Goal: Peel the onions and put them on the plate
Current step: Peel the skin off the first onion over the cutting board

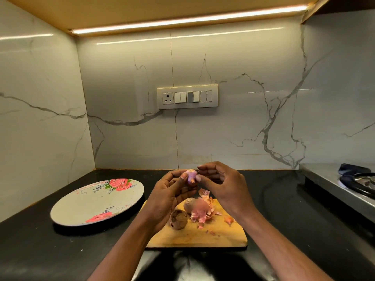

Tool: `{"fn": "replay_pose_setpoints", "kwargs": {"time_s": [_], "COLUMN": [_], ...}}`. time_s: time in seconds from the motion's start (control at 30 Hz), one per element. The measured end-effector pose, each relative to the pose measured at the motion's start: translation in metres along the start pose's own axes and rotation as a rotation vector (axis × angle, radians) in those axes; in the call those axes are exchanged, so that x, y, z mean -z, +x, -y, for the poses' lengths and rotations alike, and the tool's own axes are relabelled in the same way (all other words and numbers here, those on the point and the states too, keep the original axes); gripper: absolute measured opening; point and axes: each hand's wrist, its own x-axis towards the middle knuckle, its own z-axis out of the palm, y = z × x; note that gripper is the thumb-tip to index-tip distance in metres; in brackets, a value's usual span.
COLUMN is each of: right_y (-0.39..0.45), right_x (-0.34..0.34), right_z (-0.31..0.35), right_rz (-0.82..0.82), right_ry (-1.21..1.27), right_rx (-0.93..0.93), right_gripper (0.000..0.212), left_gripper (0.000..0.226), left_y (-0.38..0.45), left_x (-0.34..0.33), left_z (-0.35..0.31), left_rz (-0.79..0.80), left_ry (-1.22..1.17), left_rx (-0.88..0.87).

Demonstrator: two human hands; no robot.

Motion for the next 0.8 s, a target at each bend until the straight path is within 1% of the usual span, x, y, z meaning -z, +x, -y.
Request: {"fn": "replay_pose_setpoints", "kwargs": {"time_s": [0.1,0.2,0.3,0.37,0.43,0.6,0.67,0.8], "right_y": [0.001,0.002,0.004,0.005,0.005,0.001,-0.001,-0.002], "right_x": [0.000,0.001,0.005,0.009,0.011,0.000,-0.002,-0.001], "right_z": [-0.001,-0.004,-0.012,-0.016,-0.016,-0.004,-0.003,-0.004], "right_rz": [-0.042,-0.071,-0.129,-0.115,-0.075,0.017,0.009,-0.021], "right_ry": [-0.028,-0.067,-0.126,-0.162,-0.192,-0.146,-0.157,-0.156], "right_rx": [0.025,0.040,0.003,-0.040,-0.041,0.054,0.081,0.101], "right_gripper": [0.018,0.012,0.010,0.008,0.012,0.024,0.026,0.020], "left_gripper": [0.031,0.027,0.030,0.029,0.027,0.028,0.028,0.029], "left_y": [0.000,-0.001,-0.001,-0.001,-0.001,0.000,-0.001,0.000], "left_x": [-0.001,0.000,-0.001,-0.001,0.000,0.000,0.000,-0.001], "left_z": [0.000,0.000,-0.001,-0.001,-0.001,-0.001,-0.001,-0.001], "left_rz": [0.013,0.022,0.020,0.010,-0.005,-0.014,-0.016,-0.009], "left_ry": [-0.008,-0.005,-0.002,-0.006,0.009,0.040,0.050,0.049], "left_rx": [0.006,0.012,0.011,0.009,0.006,-0.019,-0.028,-0.030]}}
